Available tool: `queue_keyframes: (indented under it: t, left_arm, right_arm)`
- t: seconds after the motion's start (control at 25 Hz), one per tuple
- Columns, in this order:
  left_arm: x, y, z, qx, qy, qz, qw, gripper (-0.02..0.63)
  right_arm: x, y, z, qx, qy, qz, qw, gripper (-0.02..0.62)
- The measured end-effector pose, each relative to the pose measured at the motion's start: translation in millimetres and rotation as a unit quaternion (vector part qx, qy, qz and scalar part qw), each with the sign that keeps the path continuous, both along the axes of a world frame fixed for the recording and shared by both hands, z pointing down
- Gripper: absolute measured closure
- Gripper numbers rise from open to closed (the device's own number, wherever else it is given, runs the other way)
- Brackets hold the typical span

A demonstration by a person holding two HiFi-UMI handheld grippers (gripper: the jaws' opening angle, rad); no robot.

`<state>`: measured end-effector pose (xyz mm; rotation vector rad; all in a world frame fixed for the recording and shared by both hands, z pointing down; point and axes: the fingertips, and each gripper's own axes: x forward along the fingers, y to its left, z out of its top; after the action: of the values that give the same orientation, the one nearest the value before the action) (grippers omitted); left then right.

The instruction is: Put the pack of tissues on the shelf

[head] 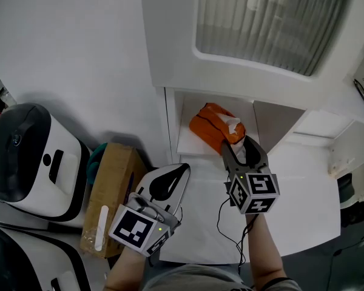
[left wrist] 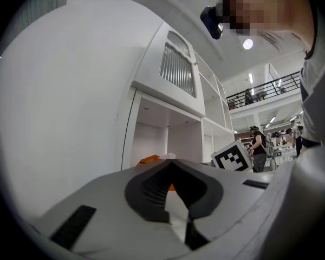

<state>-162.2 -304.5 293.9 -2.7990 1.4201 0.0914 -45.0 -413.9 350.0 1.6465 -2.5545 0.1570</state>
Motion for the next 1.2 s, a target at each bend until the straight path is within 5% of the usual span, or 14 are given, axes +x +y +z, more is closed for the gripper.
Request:
queue_keyframes:
  t: [0.64, 1.2]
  left_arm:
    - [20.0, 8.7, -0.9, 0.002, 0.002, 0.026, 0.9997, 0.571]
    - [71.7, 28.8, -3.6, -0.002, 0.009, 0.094, 0.9955, 0.571]
  right_arm:
    - [5.4, 33.6, -21.4, 0.033, -0.022, -0.031, 0.999, 0.293]
    - [19.9, 95.6, -20.3, 0.021, 0.003, -0.075, 0.997, 0.543]
